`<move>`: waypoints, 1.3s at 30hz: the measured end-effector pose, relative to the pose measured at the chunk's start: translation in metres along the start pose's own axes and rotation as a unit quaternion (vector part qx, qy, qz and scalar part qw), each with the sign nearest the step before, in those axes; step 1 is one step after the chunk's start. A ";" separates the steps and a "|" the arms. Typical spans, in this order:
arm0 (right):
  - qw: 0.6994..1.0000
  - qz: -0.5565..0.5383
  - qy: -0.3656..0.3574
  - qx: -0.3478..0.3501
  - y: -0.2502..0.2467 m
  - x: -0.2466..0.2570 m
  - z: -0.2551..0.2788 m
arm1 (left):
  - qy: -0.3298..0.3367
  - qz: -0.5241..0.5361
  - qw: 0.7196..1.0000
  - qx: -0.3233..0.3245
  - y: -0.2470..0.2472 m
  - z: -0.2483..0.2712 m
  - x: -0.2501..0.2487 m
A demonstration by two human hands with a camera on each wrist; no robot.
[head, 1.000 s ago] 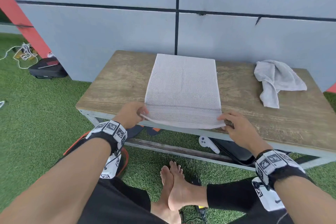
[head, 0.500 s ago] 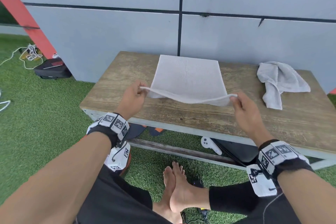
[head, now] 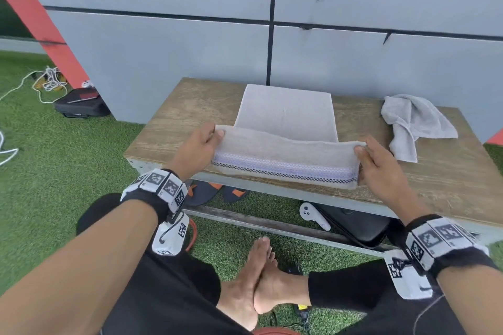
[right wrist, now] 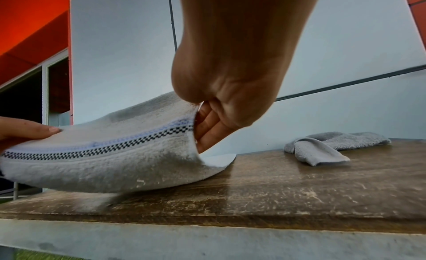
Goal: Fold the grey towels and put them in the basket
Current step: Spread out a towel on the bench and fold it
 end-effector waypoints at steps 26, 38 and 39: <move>0.983 -0.134 0.123 -0.021 0.002 0.005 -0.110 | -0.100 0.061 0.992 -0.051 0.019 -0.106 -0.009; 0.979 0.136 0.153 -0.007 0.038 -0.041 -0.244 | -0.153 -0.069 0.984 -0.059 0.060 -0.224 0.044; 0.972 0.170 0.159 0.007 0.042 -0.046 -0.249 | -0.162 -0.073 0.983 -0.057 0.064 -0.228 0.051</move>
Point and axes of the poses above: each hand's wrist, its own z-axis away from the middle knuckle, its own y-axis out of the palm, x = y × z, the point moved 1 cm from there along -z, towards the middle knuckle, and after that the axes turned 4 degrees about z, right-handed, at the moved point
